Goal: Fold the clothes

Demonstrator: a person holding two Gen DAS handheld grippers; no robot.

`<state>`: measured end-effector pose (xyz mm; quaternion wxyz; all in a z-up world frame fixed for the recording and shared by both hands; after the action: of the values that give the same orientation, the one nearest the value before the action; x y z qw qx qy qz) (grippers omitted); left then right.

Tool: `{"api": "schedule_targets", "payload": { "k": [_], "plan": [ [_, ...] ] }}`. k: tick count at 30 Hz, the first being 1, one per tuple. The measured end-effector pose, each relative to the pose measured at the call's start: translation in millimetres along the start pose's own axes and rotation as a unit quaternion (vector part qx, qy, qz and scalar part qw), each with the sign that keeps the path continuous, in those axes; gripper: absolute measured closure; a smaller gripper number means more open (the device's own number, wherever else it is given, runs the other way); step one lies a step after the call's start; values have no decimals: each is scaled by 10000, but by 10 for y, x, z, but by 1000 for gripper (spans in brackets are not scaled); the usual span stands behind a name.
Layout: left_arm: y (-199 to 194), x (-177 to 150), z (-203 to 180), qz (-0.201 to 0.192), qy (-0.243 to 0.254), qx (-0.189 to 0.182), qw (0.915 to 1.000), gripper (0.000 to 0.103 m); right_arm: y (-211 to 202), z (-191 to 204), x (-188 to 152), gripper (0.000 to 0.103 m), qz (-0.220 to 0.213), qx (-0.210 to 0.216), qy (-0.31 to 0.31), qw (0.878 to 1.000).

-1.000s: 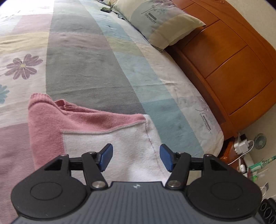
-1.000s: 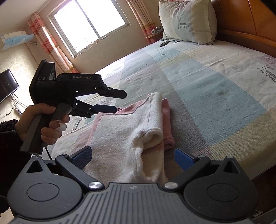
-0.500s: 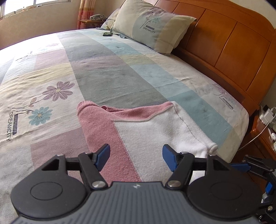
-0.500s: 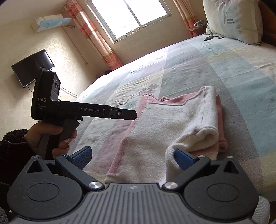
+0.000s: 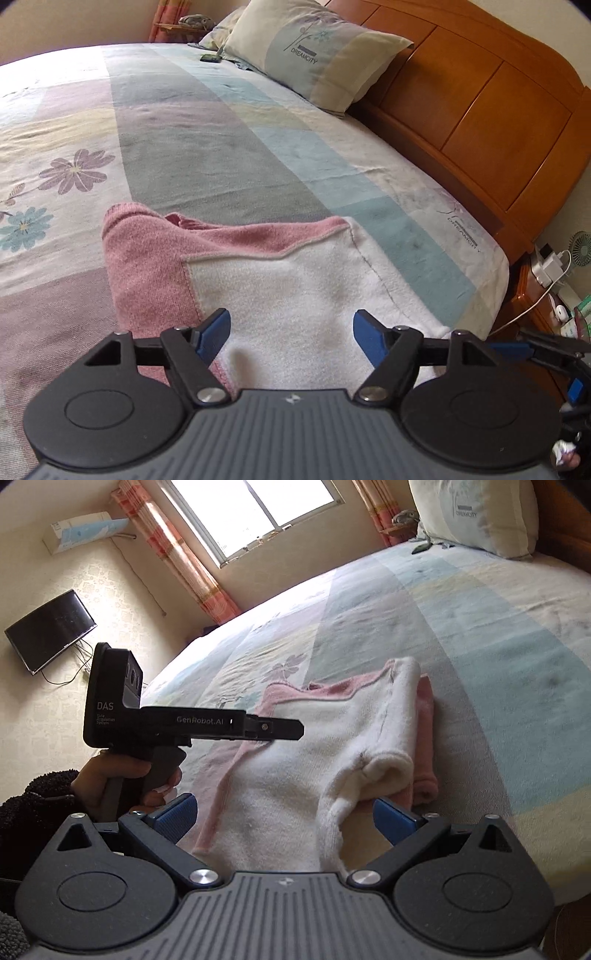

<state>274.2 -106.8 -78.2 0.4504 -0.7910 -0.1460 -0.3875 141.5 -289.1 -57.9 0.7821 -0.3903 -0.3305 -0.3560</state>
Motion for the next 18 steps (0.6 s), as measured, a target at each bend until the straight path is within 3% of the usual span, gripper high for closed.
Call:
{"api": "schedule_targets", "payload": {
  "k": [3,7,9,10,11,15,18],
  "plan": [
    [-130,-31,100,-20,79,186,9998,29,123,37,370,0,-252,-125,-842,9961],
    [-304,-71,234,-46,183,434,9989,29,687,50,789,0,218,52,-1714,9850],
    [-392,-91,301,-59,236,558,9981,29,1056,45,936,14,650,157,-2016,9772],
    [-435,-101,334,-65,262,619,9977,29,1238,42,999,32,862,200,-2168,9722],
    [-479,-111,367,-72,288,681,9972,29,1411,44,1005,43,1054,195,-2336,9664],
    [-566,-139,462,-92,314,807,9962,29,2026,14,953,49,1760,224,-2840,9423],
    [-540,-148,493,-100,252,778,9966,29,2333,-43,826,51,2005,134,-3166,9270]
  ]
}}
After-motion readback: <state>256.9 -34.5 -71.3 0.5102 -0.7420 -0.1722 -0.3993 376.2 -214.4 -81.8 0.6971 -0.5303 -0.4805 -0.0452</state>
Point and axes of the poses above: each gripper's, at about its wrist camera, not at the fingertips, and y roughly the way its jaws point, z to its left, x to its top, the point moved 3 cm from there along y, roughly the way its jaws point, and after that the axes turned 10 degrees about -z, right-handed, at the moved point
